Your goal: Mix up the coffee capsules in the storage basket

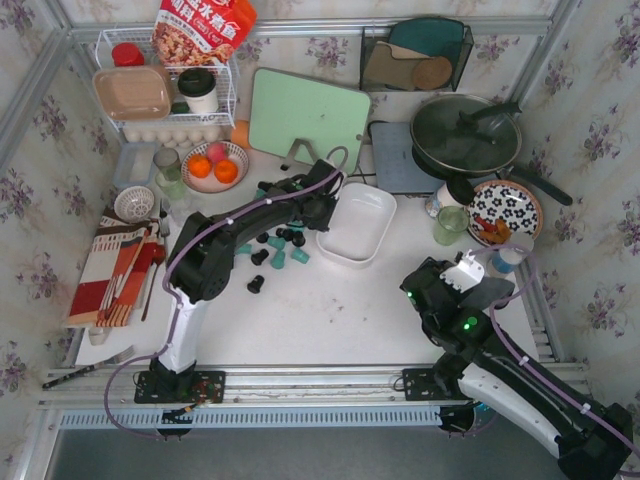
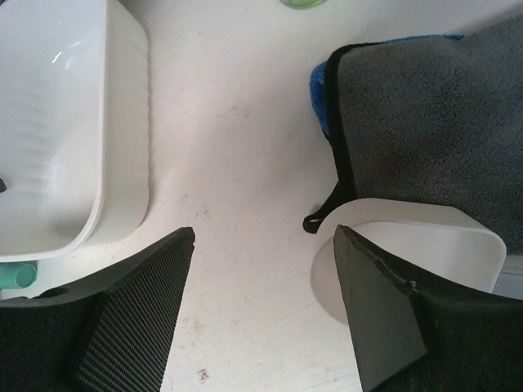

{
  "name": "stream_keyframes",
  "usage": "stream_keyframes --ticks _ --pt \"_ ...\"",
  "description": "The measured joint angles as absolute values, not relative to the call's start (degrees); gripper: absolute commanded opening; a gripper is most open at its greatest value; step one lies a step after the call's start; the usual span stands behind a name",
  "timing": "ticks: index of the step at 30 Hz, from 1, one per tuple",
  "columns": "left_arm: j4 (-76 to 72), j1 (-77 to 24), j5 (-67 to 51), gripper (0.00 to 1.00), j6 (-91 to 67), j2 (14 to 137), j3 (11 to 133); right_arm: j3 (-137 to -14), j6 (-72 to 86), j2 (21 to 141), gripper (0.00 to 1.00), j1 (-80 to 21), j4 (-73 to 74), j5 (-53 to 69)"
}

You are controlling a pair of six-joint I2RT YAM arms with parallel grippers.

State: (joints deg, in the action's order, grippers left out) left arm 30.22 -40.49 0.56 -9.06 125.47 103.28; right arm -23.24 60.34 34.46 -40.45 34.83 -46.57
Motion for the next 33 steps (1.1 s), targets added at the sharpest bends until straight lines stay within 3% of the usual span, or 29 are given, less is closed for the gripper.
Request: stream_keyframes --ticks 4,13,24,33 --pt "29.54 -40.95 2.61 0.00 -13.98 123.00 98.91 -24.51 59.22 33.93 0.76 -40.45 35.55 -46.61" --pt "26.09 -43.70 9.02 0.00 -33.67 115.00 87.48 -26.17 58.26 32.71 0.76 -40.45 36.75 -46.78" --pt "34.54 -44.91 15.81 0.00 -61.43 123.26 99.68 -27.94 58.15 32.29 0.76 -40.45 37.82 -46.70" --pt "40.75 -47.16 20.40 0.06 -71.96 126.82 106.37 -29.06 56.99 32.18 0.78 -40.45 38.02 -46.61"
